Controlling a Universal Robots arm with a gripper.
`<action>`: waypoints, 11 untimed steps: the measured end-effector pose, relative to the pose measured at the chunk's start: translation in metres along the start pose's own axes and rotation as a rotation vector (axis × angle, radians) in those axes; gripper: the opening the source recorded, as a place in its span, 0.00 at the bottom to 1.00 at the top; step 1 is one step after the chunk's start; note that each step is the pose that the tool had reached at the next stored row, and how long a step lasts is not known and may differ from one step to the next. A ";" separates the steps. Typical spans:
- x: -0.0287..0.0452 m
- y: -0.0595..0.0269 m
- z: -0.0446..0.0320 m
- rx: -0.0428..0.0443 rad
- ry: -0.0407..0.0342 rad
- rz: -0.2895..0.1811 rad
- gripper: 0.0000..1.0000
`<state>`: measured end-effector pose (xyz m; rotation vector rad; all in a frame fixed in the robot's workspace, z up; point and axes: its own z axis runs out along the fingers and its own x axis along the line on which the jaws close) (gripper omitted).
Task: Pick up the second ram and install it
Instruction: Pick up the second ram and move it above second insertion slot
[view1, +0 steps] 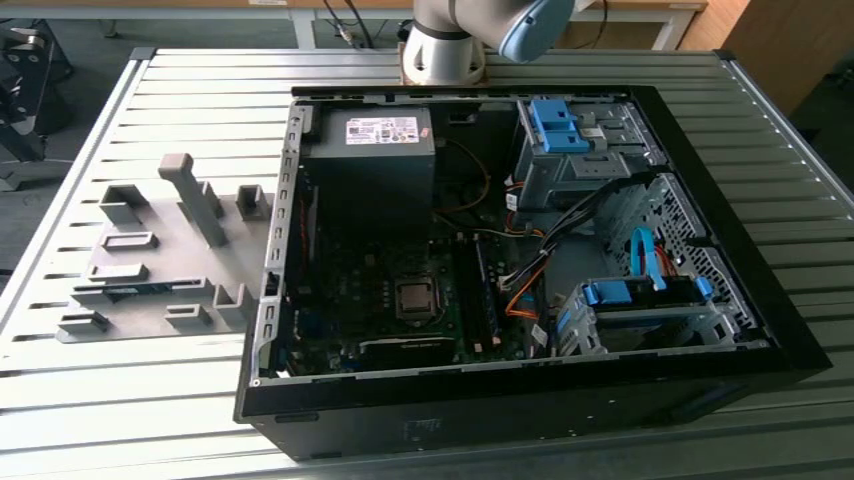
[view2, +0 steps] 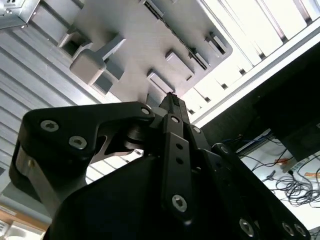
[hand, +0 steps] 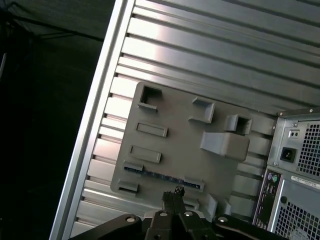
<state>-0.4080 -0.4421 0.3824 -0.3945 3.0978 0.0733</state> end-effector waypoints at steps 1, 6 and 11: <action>0.0001 0.0000 0.0000 -0.0003 0.0006 -0.013 0.11; 0.0005 0.0000 0.0000 -0.0016 0.0031 -0.067 0.11; 0.0006 0.0000 0.0000 -0.0020 0.0040 -0.087 0.11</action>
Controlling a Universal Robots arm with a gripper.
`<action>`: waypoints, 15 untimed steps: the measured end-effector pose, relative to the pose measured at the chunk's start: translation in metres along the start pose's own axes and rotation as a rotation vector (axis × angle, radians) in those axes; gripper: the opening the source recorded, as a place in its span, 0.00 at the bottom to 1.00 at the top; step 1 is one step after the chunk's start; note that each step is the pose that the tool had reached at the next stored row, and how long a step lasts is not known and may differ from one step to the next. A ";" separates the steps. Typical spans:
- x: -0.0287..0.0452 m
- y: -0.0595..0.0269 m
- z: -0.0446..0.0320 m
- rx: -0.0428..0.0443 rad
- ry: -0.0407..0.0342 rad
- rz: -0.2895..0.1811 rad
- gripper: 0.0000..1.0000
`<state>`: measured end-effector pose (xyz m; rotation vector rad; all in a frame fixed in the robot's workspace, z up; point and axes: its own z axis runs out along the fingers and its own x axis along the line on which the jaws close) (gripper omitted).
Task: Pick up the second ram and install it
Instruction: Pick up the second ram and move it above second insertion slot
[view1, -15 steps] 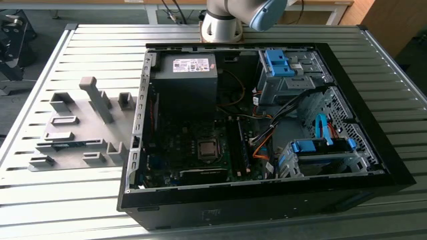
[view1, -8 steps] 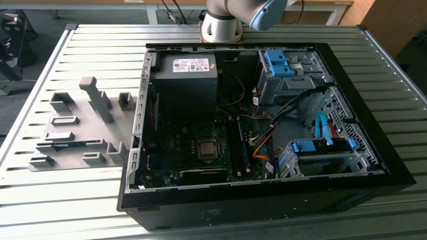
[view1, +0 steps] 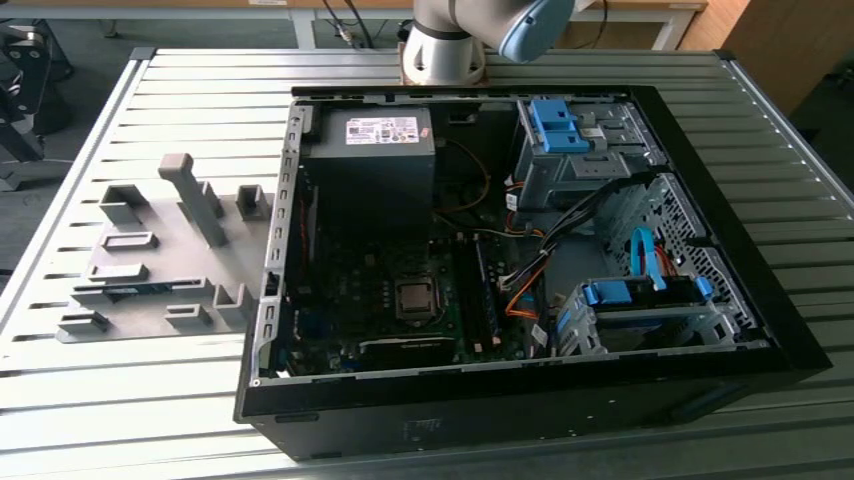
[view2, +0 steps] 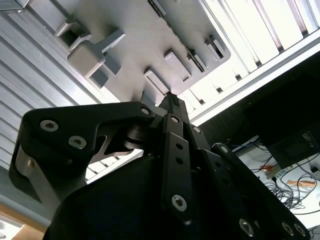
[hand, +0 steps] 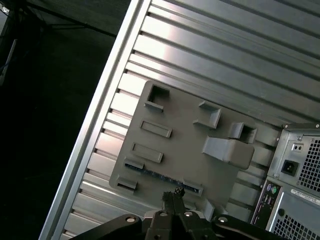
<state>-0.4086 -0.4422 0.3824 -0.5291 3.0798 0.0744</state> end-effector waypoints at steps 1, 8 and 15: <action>0.0000 0.0000 0.0000 0.0000 0.0000 0.000 0.11; 0.0000 0.0000 0.0000 0.0000 -0.0001 0.000 0.11; 0.0004 0.0001 0.0000 -0.0012 0.0023 -0.051 0.11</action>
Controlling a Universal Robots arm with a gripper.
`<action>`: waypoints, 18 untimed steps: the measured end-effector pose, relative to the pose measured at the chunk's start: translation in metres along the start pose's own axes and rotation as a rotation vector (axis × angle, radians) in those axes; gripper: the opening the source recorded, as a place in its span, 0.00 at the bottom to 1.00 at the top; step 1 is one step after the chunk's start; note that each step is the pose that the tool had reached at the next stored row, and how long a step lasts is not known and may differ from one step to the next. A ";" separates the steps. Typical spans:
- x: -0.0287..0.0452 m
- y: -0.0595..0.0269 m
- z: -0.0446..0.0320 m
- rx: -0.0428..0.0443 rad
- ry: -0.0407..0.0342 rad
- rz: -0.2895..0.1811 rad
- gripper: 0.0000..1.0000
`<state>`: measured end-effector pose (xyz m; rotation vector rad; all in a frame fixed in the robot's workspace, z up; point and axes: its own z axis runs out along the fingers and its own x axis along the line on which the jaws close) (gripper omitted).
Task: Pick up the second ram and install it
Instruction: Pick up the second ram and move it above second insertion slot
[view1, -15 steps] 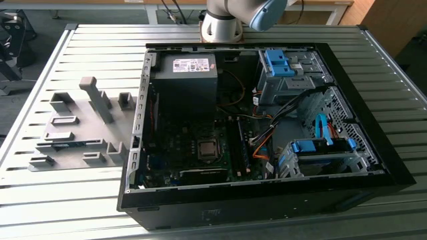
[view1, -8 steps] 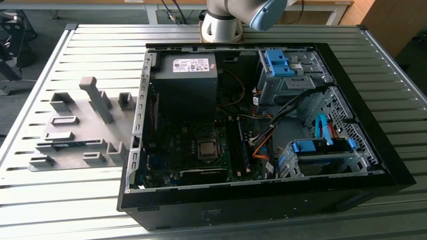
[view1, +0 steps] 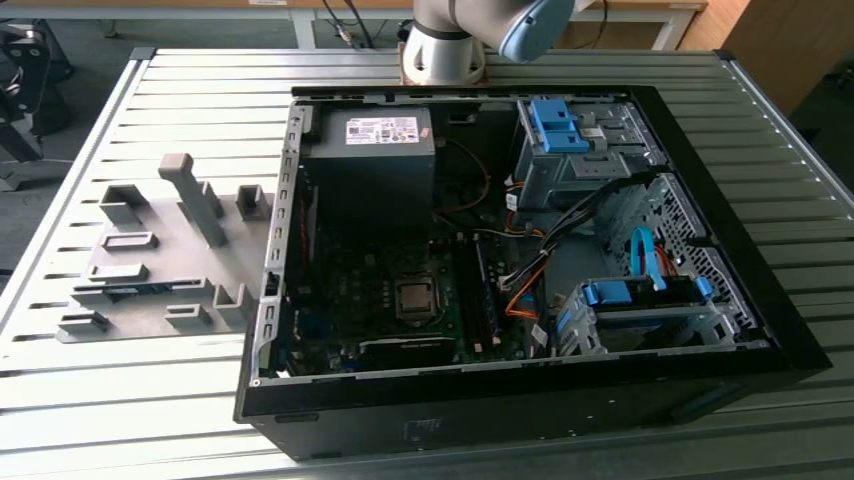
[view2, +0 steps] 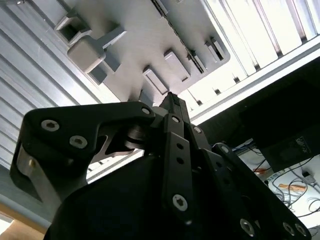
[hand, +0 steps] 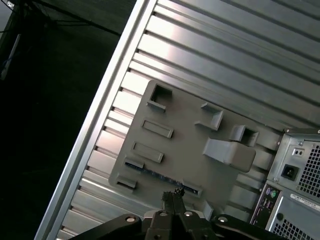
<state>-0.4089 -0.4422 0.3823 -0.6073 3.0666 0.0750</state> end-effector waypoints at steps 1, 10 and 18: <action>0.0000 0.0000 0.0001 -0.0004 0.0007 -0.017 0.11; 0.0002 0.0000 0.0020 -0.0036 0.0083 -0.174 0.11; 0.0002 -0.0001 0.0047 -0.0068 0.0155 -0.320 0.11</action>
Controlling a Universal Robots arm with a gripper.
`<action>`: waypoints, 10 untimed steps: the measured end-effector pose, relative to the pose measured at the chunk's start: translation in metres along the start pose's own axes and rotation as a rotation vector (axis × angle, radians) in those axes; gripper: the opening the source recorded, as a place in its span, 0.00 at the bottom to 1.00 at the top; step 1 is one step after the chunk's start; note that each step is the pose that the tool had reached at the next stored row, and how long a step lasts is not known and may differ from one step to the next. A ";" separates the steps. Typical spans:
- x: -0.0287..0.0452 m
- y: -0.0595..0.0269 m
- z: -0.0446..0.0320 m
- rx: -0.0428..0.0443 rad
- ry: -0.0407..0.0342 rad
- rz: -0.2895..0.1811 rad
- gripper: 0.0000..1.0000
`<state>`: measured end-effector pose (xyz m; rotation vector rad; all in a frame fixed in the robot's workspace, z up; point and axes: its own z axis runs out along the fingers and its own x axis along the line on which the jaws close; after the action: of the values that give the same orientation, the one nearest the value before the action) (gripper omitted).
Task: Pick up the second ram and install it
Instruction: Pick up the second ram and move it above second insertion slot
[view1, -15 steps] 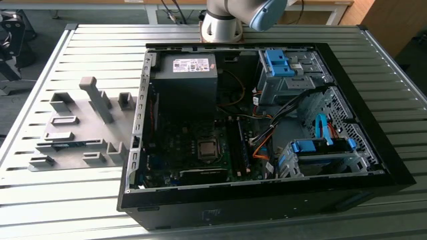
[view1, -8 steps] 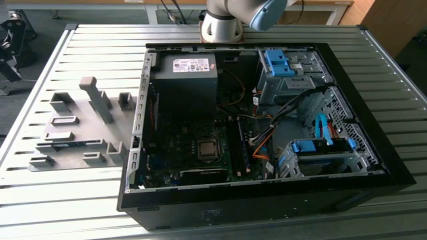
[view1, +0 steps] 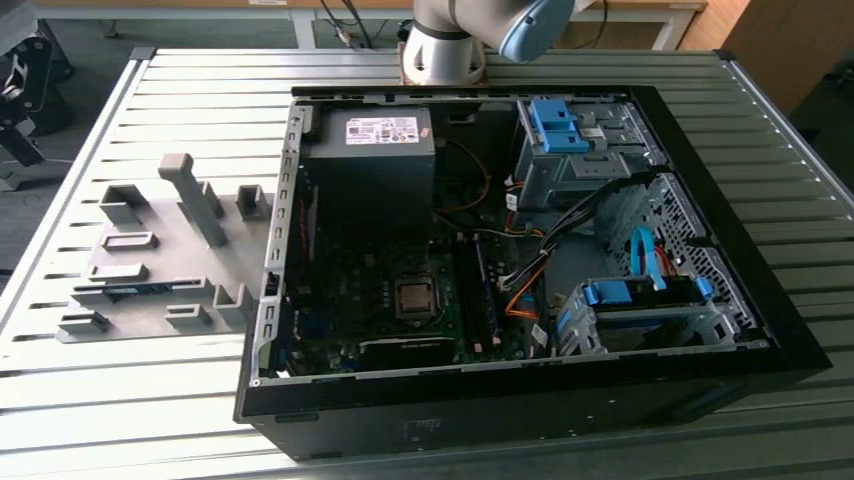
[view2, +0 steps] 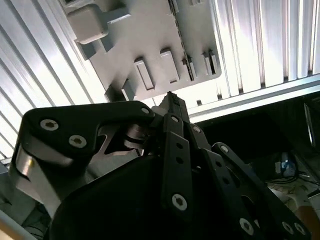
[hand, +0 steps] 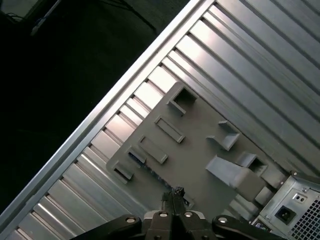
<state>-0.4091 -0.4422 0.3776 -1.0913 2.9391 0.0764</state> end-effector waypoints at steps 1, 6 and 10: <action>0.0000 0.0000 0.0004 -0.0005 0.0009 -0.020 0.11; 0.0000 -0.0001 0.0024 -0.0025 0.0049 -0.109 0.11; 0.0001 -0.0002 0.0039 -0.0041 0.0081 -0.182 0.11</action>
<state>-0.4091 -0.4422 0.3737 -1.3568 2.8315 0.0770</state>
